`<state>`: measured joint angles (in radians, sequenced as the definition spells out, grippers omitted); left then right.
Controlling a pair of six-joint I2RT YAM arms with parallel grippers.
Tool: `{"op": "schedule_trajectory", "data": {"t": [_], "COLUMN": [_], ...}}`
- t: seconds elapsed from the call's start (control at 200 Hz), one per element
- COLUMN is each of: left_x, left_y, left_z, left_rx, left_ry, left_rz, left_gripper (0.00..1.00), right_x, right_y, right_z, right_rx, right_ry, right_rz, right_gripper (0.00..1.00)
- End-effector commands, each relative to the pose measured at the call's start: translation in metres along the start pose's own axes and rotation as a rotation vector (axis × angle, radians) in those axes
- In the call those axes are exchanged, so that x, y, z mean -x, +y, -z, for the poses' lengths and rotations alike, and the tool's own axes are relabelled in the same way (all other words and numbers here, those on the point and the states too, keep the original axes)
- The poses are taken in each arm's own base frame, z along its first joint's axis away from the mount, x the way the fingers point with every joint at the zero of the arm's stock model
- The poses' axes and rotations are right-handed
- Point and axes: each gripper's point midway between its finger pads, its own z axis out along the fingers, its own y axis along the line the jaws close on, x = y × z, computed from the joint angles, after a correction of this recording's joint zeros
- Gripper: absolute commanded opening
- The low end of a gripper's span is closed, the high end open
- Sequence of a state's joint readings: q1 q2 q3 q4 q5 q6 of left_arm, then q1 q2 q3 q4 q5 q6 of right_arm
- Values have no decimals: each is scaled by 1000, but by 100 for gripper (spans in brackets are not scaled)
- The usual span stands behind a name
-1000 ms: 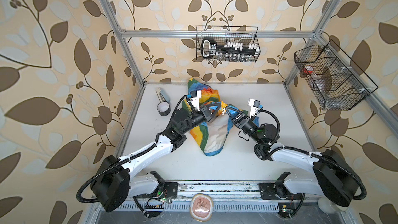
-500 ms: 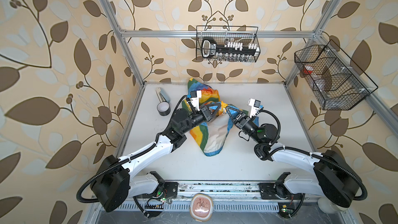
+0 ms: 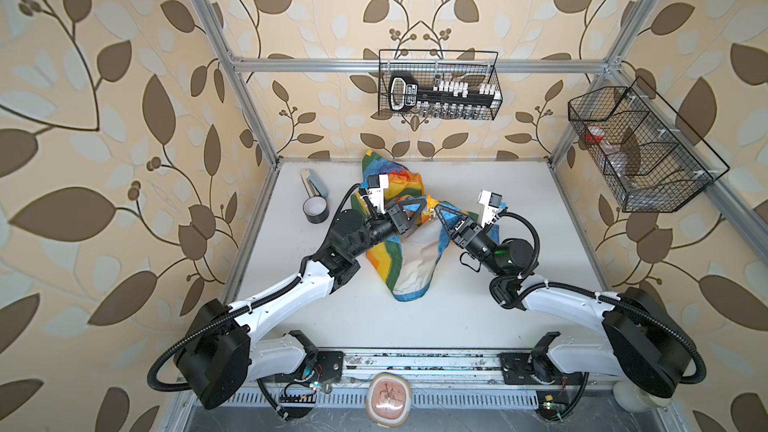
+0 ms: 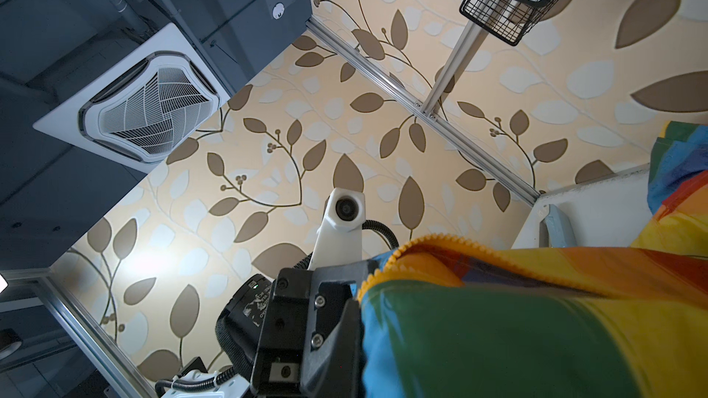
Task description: Zip up the jacket
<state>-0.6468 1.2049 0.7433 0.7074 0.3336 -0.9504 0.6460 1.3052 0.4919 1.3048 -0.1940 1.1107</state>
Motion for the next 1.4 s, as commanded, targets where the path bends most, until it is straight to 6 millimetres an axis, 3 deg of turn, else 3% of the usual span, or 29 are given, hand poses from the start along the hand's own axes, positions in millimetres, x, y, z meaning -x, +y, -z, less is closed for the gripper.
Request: {"op": "schedule_trajectory", "data": {"t": [0.0,0.73,1.395], "left_x": [23,28,17], "left_y": [-36,-40,-33], "left_z": [6,10,2], "left_rx": [-98,-99,-110], "left_ry": [-76,-102,-48], "left_rz": [-42,-44,-13], "left_gripper": [0,0,0], "right_x": [6,6,6], "right_y": [14,15,16], "right_z": [0,2,-3], "right_rx": [54,57,62], "right_ry": [-28,-31,-30], "right_rz": [-6,-6,-3], "right_gripper": [0,0,0]}}
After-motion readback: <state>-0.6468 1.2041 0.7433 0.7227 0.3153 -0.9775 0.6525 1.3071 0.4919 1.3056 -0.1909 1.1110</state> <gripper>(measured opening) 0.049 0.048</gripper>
